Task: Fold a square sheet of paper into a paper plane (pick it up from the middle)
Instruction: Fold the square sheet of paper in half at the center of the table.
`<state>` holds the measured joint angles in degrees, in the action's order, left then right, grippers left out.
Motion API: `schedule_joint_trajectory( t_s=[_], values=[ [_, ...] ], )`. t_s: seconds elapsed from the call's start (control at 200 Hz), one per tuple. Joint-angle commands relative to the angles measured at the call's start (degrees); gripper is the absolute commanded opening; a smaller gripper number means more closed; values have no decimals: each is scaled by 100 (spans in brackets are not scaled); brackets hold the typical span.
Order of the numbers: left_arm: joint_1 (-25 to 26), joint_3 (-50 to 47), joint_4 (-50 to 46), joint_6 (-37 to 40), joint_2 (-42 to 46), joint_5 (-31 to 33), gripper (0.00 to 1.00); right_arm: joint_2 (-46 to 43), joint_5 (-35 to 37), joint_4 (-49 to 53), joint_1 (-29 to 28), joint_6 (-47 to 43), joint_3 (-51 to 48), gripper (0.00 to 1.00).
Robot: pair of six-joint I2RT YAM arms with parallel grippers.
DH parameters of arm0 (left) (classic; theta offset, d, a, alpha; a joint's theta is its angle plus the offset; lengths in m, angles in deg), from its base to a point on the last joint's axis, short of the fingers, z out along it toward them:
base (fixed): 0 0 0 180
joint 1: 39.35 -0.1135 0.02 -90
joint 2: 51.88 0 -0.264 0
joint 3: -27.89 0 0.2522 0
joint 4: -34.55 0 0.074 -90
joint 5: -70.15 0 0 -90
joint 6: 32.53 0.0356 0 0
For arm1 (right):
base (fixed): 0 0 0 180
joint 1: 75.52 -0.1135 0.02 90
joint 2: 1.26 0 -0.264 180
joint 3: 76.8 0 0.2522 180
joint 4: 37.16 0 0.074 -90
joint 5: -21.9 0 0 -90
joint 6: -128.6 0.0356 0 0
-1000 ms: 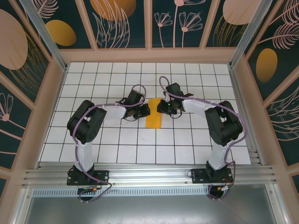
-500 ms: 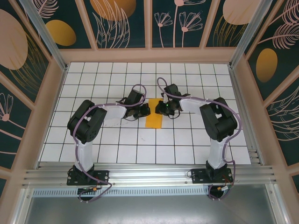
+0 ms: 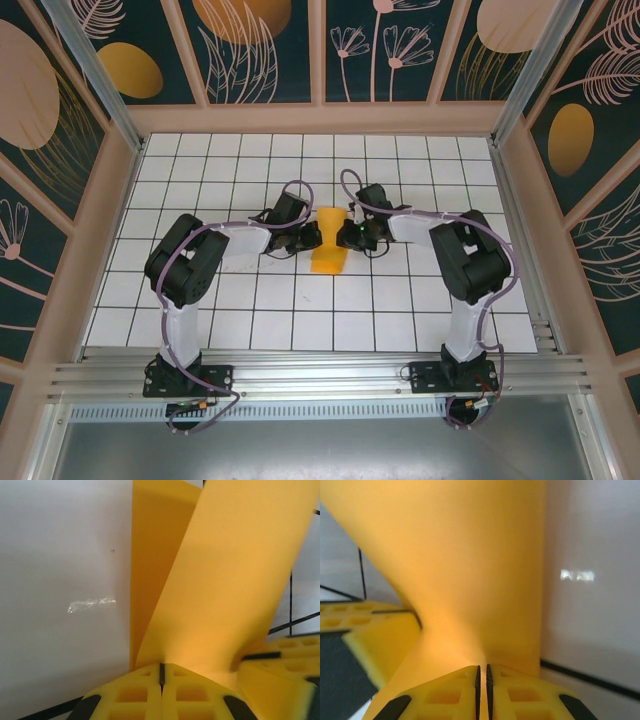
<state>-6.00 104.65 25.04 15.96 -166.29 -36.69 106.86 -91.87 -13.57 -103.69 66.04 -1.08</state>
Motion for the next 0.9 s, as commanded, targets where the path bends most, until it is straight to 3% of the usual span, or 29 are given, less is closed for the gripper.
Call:
schedule_joint_trajectory(
  t_s=[0.0, 0.135, 0.345, 0.585, 0.896],
  values=[
    [-45, -258, -834, 126, -506, 717, 2, -489, -326, -56, 24, 94, -269, 14],
    [-38, -276, -803, 102, -512, 708, 1, -449, -469, -154, -75, 97, -653, 14],
    [-40, -297, -777, 88, -510, 700, 1, -252, 12, 99, -58, 53, -697, 12],
    [-38, -304, -768, 75, -498, 698, 1, -840, -310, -79, -284, 73, -757, 12],
    [-39, -332, -733, 74, -504, 682, 1, -655, -256, -395, -427, 374, -1503, 11]
  ],
)
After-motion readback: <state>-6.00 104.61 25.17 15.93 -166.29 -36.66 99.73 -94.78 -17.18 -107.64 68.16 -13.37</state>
